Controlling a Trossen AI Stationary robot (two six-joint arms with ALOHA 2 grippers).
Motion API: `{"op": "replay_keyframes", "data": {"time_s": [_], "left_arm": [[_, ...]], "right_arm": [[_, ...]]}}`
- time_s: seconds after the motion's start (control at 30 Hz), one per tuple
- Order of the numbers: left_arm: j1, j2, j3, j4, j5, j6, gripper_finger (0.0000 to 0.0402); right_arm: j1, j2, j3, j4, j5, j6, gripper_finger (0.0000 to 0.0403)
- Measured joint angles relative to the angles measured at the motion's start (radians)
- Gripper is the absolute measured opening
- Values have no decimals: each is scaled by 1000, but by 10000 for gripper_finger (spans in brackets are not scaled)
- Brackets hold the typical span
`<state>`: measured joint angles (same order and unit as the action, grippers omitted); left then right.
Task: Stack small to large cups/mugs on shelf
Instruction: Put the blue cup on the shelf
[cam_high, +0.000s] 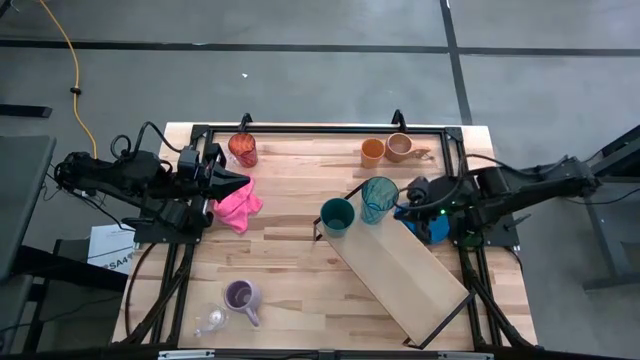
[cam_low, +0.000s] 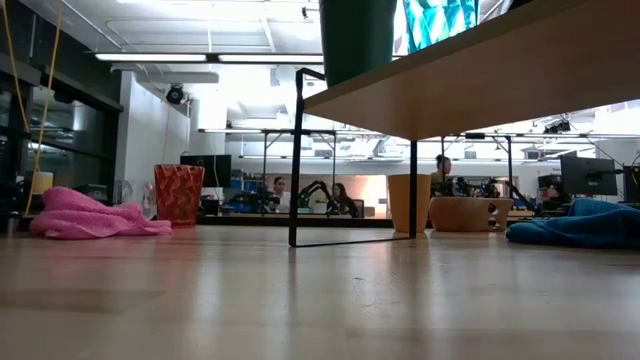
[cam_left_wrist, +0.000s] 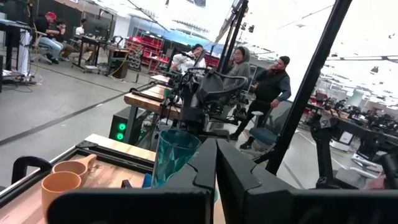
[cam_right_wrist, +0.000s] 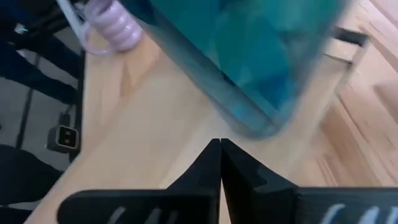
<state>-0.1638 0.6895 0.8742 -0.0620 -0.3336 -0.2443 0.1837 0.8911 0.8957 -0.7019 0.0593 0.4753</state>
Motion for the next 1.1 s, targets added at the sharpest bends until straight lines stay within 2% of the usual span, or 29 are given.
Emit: {"op": "replay_keyframes", "data": {"time_s": [0.47,1.1], "left_arm": [[0,0,0,0,0,0,0],[0,0,0,0,0,0,0]], "right_arm": [[0,13,-8,11,149,-32,0],[0,13,-8,48,151,-58,0]]}}
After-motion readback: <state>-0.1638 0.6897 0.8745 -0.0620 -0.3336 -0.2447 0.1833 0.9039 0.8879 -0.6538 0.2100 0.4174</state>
